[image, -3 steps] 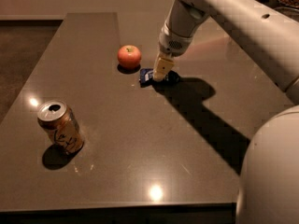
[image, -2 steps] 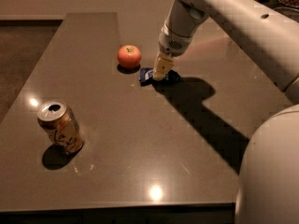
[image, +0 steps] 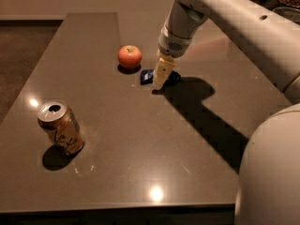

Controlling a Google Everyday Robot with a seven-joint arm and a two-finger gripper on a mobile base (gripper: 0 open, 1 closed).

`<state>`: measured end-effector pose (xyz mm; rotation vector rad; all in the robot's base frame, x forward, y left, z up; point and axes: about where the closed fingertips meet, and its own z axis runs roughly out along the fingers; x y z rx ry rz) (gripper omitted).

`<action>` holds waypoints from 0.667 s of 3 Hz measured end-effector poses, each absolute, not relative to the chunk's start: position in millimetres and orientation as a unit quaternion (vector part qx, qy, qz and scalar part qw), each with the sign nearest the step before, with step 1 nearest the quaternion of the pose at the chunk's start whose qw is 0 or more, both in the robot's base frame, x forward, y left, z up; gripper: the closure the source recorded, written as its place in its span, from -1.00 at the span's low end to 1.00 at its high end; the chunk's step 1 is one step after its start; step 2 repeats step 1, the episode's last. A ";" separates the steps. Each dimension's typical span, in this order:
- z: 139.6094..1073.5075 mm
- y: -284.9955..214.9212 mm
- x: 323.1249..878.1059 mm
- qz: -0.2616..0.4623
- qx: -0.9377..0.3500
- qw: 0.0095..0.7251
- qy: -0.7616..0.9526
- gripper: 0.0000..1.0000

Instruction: Move rxbar blueberry near apple

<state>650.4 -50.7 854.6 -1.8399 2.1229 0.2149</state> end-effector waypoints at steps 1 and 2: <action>854.5 -50.6 650.4 0.075 -0.645 0.161 0.744 -1.00; 854.5 -50.6 650.4 0.075 -0.645 0.161 0.744 -1.00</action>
Offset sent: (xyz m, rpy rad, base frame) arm 0.0000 0.0000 0.0000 0.0000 0.0000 0.0000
